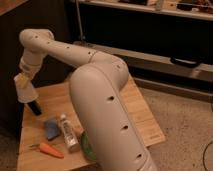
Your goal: Place the ceramic cup over the eraser
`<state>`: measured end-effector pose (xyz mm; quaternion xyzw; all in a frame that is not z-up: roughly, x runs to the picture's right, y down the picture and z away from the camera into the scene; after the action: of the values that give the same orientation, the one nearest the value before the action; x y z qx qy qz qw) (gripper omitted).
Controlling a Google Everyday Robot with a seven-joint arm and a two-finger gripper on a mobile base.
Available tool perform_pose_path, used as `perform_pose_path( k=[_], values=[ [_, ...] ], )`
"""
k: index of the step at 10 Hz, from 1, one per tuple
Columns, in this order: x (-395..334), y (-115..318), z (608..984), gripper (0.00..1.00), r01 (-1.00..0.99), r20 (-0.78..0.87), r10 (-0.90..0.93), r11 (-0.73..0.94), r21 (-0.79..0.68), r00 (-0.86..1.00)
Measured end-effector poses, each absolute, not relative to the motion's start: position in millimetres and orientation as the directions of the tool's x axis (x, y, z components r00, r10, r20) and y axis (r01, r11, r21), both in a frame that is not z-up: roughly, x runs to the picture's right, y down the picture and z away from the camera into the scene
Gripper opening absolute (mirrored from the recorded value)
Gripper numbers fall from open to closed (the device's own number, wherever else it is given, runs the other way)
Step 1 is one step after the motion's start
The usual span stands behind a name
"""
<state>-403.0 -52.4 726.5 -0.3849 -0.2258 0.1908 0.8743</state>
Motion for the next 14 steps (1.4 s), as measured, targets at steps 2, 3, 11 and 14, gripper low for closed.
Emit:
perform_pose_path(
  k=[2,3,11,14],
  values=[
    [-402,-50,728,0.13,-0.16,0.247,0.505,0.632,-0.758,0.827],
    [-400,-50,729,0.13,-0.161,0.246,0.504,0.633,-0.757,0.828],
    [-402,-42,727,0.74,-0.162,0.239,0.511,0.621,-0.767,0.826],
    [-407,-40,725,0.75,-0.16,0.237,0.512,0.616,-0.772,0.826]
  ],
)
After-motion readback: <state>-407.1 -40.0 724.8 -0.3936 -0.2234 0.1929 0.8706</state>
